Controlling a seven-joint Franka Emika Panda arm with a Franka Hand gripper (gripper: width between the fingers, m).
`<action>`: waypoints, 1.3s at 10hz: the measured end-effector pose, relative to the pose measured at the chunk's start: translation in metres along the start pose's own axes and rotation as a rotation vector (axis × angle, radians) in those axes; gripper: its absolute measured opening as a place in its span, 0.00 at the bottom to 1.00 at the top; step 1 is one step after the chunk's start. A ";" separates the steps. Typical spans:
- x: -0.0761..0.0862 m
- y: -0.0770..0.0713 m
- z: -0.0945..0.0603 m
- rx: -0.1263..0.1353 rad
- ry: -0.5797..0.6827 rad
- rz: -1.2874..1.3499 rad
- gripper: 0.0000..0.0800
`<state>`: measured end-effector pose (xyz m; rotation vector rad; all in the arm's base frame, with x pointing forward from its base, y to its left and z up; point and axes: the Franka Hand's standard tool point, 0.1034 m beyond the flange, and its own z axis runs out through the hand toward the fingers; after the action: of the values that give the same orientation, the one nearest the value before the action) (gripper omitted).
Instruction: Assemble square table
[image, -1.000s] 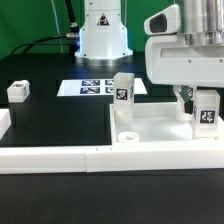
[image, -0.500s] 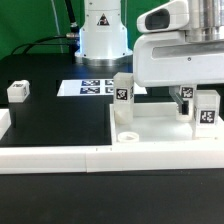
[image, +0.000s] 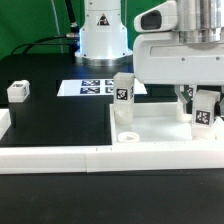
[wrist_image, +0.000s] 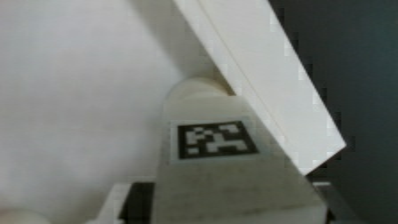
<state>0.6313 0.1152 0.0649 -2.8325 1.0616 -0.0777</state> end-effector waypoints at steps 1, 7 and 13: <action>0.000 0.000 0.000 0.000 0.000 0.000 0.37; 0.000 0.000 0.000 0.000 0.000 0.000 0.37; -0.013 -0.012 0.000 -0.014 -0.011 0.095 0.79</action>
Offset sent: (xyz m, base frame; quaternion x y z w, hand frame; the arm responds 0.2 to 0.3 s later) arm -0.0011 -0.0182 -0.0008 0.0165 -0.0015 0.1511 0.9884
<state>0.6295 0.1322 0.0665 -2.7866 1.1963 -0.0457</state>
